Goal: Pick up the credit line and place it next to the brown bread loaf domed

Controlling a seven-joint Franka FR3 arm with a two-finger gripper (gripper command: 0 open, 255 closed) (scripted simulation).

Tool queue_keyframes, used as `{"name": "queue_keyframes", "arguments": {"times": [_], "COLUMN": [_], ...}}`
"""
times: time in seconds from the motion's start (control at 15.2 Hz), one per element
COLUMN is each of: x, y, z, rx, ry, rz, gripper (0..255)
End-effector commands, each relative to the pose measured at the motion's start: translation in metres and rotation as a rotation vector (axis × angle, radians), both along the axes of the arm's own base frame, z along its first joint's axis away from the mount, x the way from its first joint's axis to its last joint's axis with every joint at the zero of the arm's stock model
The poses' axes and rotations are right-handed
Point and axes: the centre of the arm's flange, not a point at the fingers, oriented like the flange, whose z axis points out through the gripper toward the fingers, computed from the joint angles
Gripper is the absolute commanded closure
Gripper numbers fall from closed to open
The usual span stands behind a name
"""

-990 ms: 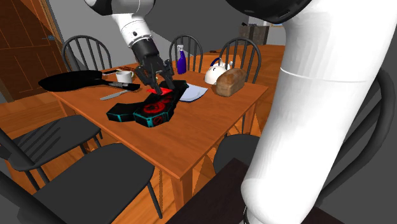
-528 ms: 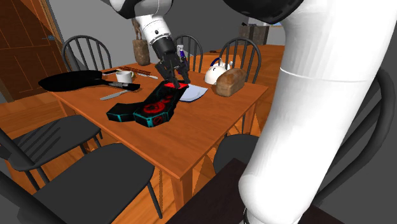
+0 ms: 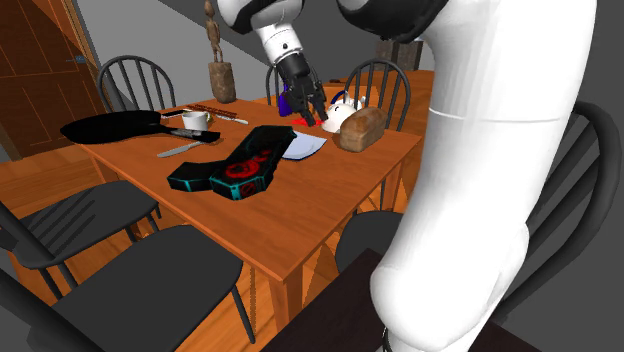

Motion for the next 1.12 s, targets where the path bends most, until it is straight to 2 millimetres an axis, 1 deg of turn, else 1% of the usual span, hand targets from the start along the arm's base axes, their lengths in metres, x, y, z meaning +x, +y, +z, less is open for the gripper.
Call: {"name": "queue_keyframes", "arguments": {"times": [0.0,1.06], "x": [0.0,-0.001], "y": [-0.028,-0.239], "z": [-0.002,-0.001], "rx": [0.0,0.0], "ry": [0.001,0.001], "rz": [0.001,0.001], "gripper": [255,255]}}
